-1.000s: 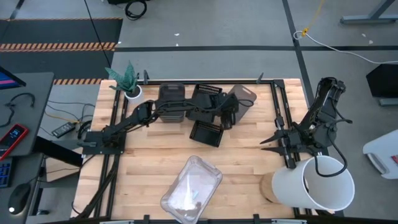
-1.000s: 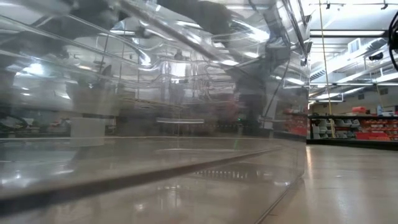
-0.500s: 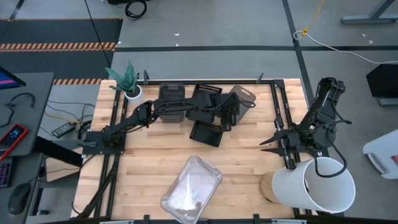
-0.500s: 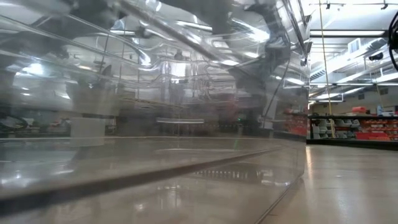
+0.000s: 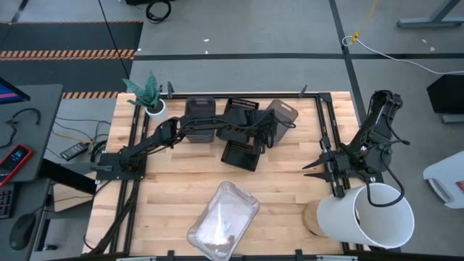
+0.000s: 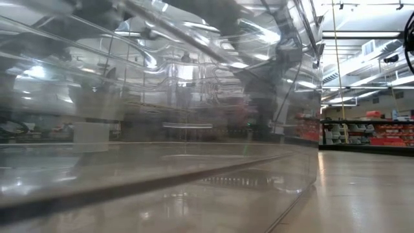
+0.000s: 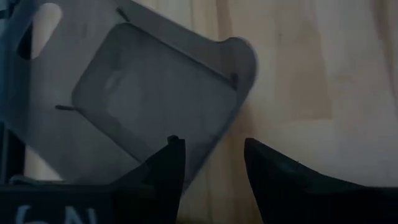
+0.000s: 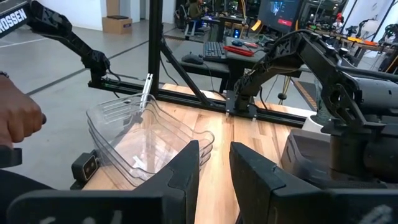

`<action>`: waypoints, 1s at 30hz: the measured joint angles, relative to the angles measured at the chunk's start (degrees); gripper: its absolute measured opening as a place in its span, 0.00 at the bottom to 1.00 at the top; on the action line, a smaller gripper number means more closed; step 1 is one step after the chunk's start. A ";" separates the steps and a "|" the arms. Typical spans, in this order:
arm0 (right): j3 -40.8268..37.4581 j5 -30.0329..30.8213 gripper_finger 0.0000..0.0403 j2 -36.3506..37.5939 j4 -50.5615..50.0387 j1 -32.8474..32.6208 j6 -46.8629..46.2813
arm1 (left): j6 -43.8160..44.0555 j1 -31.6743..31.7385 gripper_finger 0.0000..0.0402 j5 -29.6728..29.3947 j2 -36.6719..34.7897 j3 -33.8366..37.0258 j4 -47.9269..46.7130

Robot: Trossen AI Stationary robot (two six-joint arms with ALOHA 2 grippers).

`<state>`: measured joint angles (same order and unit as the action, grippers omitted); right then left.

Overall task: Stack baskets by color
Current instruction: Stack the right black bin on top of the left black bin

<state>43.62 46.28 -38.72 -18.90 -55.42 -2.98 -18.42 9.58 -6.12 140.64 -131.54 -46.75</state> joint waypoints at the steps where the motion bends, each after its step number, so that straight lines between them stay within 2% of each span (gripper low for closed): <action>1: 0.00 0.00 0.24 0.00 0.00 -0.01 0.02 | 0.03 0.00 0.43 -0.65 0.00 0.02 -0.04; 11: 0.00 0.04 0.24 0.00 0.04 -0.02 0.16 | 1.78 0.00 0.42 -2.83 0.00 0.02 -1.57; 18: 0.00 0.04 0.24 0.00 0.11 -0.02 0.17 | 2.75 0.11 0.32 -2.90 0.00 0.04 -3.11; 22: 0.00 0.04 0.24 0.00 0.14 -0.01 0.19 | 1.24 0.25 0.27 -4.97 0.33 0.04 -2.99; 30: -0.02 0.09 0.24 0.01 0.09 -0.02 0.18 | -1.81 -0.10 0.26 -7.39 2.59 0.04 -2.85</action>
<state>43.59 46.37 -38.71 -18.80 -55.44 -2.81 -20.23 9.48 -13.51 143.22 -131.50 -49.60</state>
